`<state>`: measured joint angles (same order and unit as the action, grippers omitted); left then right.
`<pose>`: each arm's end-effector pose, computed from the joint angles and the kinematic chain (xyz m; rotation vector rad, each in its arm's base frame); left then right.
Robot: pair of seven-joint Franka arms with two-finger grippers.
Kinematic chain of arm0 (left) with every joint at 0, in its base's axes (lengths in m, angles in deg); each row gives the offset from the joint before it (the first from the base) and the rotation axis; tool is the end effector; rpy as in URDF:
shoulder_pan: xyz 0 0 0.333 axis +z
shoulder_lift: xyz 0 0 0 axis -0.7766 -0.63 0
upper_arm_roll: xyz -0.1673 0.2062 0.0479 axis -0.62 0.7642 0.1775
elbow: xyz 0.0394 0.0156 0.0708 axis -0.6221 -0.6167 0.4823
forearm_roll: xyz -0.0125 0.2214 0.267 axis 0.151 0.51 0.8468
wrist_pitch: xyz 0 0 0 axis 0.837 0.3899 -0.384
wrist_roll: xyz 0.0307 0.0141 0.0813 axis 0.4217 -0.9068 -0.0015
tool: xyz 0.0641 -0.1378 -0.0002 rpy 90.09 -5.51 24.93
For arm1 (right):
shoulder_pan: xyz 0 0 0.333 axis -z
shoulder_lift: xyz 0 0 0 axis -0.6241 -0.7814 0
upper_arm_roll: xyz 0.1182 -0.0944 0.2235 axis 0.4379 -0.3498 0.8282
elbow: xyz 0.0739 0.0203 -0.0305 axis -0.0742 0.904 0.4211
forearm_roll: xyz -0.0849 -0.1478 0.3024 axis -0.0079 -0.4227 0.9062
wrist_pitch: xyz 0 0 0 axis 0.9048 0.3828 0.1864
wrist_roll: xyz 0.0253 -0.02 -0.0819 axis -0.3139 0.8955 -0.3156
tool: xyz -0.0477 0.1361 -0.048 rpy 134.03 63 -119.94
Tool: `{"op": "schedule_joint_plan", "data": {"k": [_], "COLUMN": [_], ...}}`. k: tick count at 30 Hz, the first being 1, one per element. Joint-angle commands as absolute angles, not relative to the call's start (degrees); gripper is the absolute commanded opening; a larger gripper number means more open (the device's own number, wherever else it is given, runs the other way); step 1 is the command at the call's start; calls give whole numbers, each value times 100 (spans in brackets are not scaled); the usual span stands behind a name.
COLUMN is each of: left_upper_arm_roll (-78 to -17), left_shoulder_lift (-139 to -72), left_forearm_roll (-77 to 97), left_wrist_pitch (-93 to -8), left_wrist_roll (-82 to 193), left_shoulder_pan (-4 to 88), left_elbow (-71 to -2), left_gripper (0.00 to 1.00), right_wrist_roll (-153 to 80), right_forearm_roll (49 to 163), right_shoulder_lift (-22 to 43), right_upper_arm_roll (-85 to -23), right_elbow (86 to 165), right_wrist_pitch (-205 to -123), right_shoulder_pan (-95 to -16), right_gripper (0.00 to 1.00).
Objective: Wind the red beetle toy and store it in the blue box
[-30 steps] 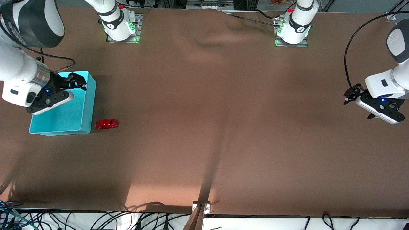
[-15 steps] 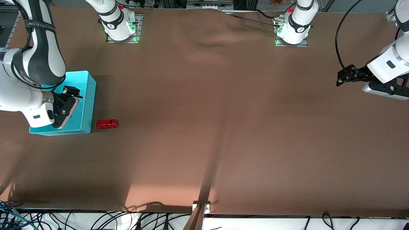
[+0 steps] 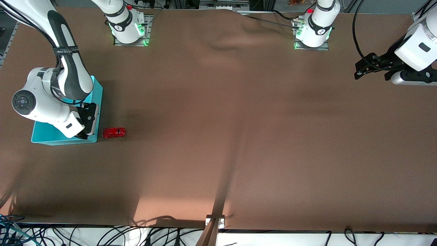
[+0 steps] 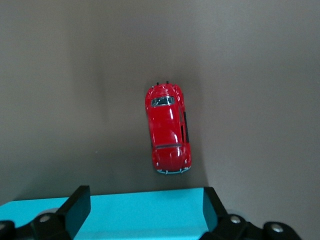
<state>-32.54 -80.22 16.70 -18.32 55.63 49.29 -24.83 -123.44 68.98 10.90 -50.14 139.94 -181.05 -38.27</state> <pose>0.4948 -0.0480 0.5343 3.1084 0.0353 -0.1143 0.5502 -0.0173 0.2023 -2.1819 -2.1957 0.0882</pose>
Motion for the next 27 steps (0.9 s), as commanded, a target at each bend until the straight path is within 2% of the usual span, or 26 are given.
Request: {"op": "schedule_joint_plan", "data": {"k": [1, 9, 14, 22, 27], "left_upper_arm_roll": [-3295, -3120, -3085, -3058, -3084], "left_shoulder_lift": [-8232, -8232, -8232, -8224, -8232], "left_forearm_roll": [1569, 1578, 1560, 1560, 1543], "left_wrist_pitch": [-1717, -1831, -1831, -1840, -1840], "left_wrist_roll": [5540, 5742, 5751, 5751, 5751], "left_shoulder_pan": [4998, 4814, 4805, 4761, 4857], "left_elbow": [-2248, -2301, -2309, -2336, -2336], "left_gripper": [100, 100, 100, 100, 100], "right_wrist_roll": [-12778, -13129, -13226, -13253, -13253], "right_forearm_roll": [6994, 6994, 6985, 6985, 6994], "right_shoulder_lift": [799, 509, 438, 438, 447], "right_upper_arm_roll": [-4852, -4659, -4659, -4659, -4659], "right_elbow": [14076, 14102, 14102, 14111, 14111], "right_wrist_pitch": [-18696, -19276, -19321, -19312, -19295], "right_shoulder_pan": [-3800, -3800, -3800, -3800, -3800], "right_gripper": [100, 100, 100, 81, 62]}}
